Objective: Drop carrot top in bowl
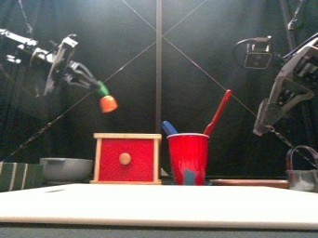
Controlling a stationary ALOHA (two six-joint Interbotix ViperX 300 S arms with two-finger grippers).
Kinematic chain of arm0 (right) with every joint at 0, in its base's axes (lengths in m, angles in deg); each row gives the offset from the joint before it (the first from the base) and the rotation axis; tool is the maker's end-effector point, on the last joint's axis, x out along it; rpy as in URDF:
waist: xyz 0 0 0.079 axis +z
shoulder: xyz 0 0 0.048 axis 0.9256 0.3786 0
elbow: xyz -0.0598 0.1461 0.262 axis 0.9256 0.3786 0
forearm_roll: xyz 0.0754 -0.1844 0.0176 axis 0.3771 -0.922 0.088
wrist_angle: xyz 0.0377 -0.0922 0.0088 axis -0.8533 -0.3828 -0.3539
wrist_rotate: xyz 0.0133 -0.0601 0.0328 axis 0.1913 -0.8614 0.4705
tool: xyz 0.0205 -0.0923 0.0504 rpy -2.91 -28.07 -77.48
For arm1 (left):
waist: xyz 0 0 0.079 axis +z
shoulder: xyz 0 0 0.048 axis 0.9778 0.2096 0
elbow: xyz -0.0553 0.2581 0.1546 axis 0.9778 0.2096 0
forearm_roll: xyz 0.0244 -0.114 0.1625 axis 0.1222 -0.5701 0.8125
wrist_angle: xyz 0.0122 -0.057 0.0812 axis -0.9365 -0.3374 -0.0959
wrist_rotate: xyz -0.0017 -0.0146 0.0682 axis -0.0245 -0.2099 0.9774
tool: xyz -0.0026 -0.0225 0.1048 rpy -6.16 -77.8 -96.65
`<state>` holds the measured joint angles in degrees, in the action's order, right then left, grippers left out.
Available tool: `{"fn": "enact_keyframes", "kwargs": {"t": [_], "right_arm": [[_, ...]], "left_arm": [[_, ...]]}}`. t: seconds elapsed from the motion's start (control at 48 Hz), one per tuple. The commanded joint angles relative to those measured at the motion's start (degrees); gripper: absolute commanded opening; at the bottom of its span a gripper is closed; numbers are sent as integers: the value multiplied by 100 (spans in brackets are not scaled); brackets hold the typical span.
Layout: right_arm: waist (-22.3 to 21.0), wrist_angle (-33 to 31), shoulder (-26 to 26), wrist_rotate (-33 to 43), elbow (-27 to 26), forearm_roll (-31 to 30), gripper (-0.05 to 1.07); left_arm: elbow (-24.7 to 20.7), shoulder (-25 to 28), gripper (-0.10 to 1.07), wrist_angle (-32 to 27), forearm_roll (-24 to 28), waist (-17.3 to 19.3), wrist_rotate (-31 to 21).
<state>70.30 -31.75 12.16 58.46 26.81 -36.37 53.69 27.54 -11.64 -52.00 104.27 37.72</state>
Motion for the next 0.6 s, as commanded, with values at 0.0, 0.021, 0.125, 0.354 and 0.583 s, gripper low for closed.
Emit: {"fn": "enact_keyframes", "kwargs": {"t": [0.0,0.021,0.125,0.354,0.583], "right_arm": [[0,18,-62,0,-132,9,79],[-9,18,-62,0,-132,26,79],[-18,0,-62,0,-123,88,79],[-26,-281,-62,0,-167,167,79],[-44,-352,-62,0,-229,167,79]], "left_arm": [[53,141,52,-35,35,79,26],[70,246,52,-70,53,79,26],[53,694,53,-211,158,62,18],[-88,1626,68,-369,387,53,18],[-70,1617,88,-290,536,123,18]]}}
